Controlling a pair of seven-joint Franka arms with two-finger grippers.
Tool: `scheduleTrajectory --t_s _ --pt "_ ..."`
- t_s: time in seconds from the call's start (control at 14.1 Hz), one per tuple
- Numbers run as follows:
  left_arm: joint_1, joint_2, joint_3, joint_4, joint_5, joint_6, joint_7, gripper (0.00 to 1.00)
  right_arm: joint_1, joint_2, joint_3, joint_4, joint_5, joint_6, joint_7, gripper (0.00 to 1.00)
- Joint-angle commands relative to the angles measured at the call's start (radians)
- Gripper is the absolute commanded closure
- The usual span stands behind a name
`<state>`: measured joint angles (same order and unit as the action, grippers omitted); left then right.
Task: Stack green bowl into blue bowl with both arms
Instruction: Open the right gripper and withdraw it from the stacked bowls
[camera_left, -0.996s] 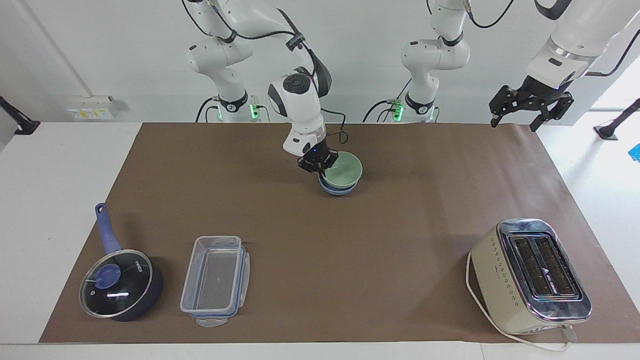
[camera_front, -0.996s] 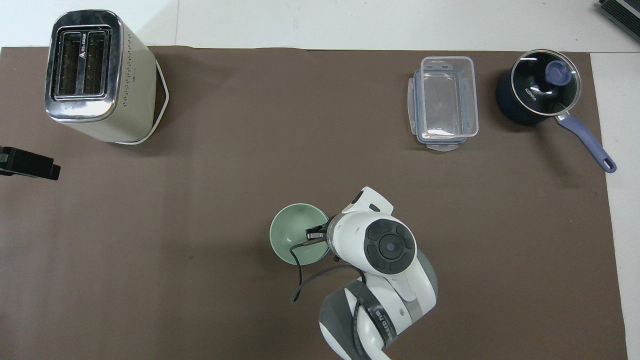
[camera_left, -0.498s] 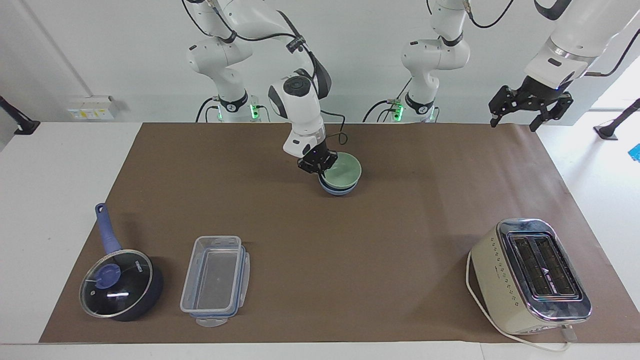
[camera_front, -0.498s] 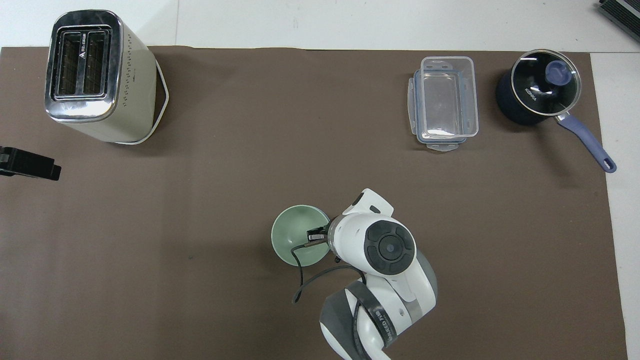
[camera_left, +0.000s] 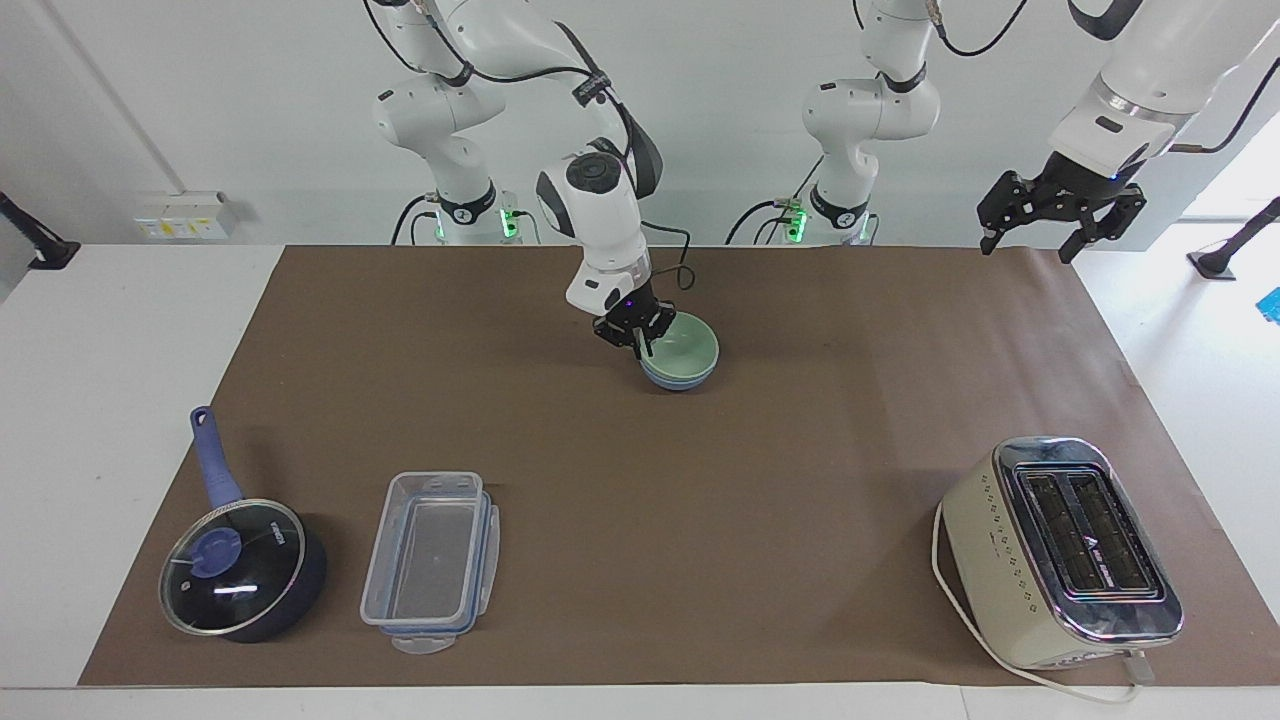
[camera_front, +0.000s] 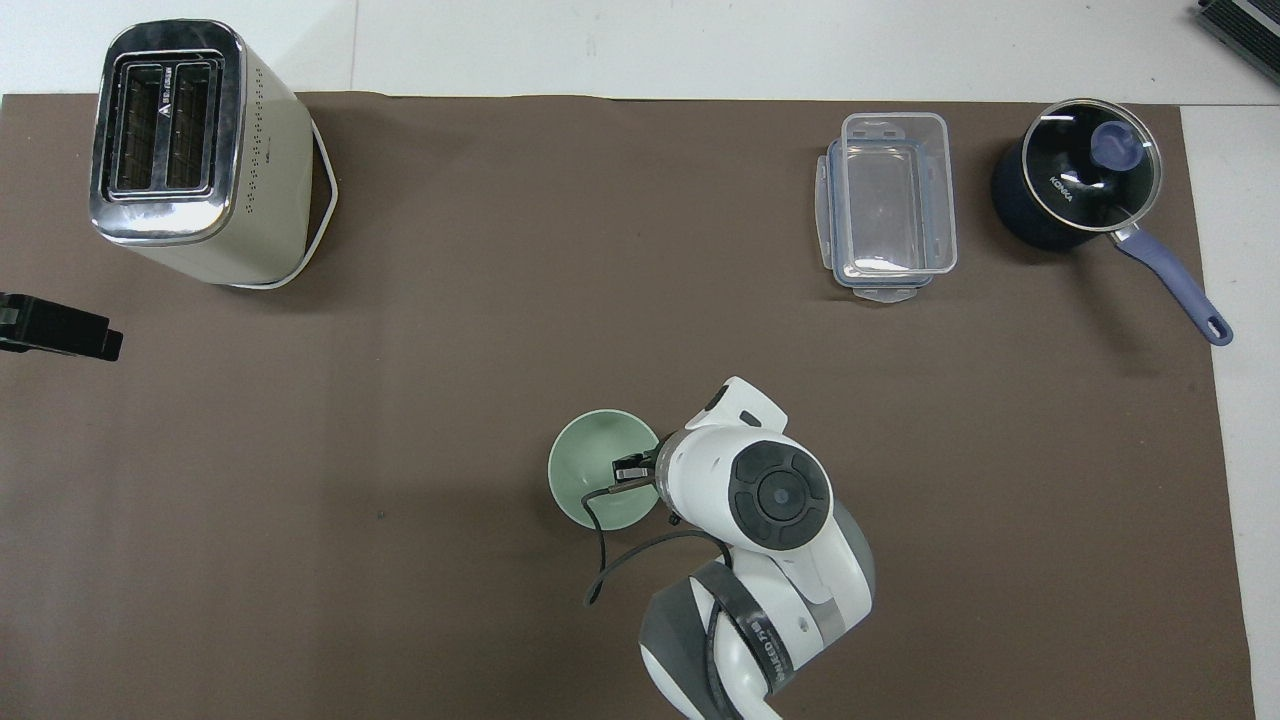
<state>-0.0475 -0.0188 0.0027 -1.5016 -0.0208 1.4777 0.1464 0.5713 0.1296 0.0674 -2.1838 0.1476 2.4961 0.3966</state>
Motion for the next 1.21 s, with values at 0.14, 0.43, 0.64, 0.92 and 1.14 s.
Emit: scheduleTrajectory --t_s 0.14,0.43,0.64,0.92,1.14 --pt "0.014 -0.027 -0.007 -0.032 -0.013 0.009 0.010 0.00 -0.010 -0.044 -0.011 0.065 0.026 -0.064 0.014 0.00" --pt "0.012 -0.029 -0.007 -0.034 -0.013 0.007 0.010 0.00 -0.091 -0.082 -0.020 0.169 -0.032 -0.224 0.014 0.00" --pt "0.012 -0.029 -0.007 -0.034 -0.013 0.009 0.010 0.00 -0.166 -0.085 -0.017 0.277 -0.155 -0.371 0.008 0.00" --pt "0.012 -0.029 -0.007 -0.034 -0.013 0.013 0.010 0.00 -0.235 -0.108 -0.020 0.403 -0.160 -0.523 0.005 0.00" --pt "0.011 -0.029 -0.007 -0.034 -0.013 0.015 0.010 0.00 -0.278 -0.143 -0.021 0.470 -0.158 -0.618 0.005 0.00"
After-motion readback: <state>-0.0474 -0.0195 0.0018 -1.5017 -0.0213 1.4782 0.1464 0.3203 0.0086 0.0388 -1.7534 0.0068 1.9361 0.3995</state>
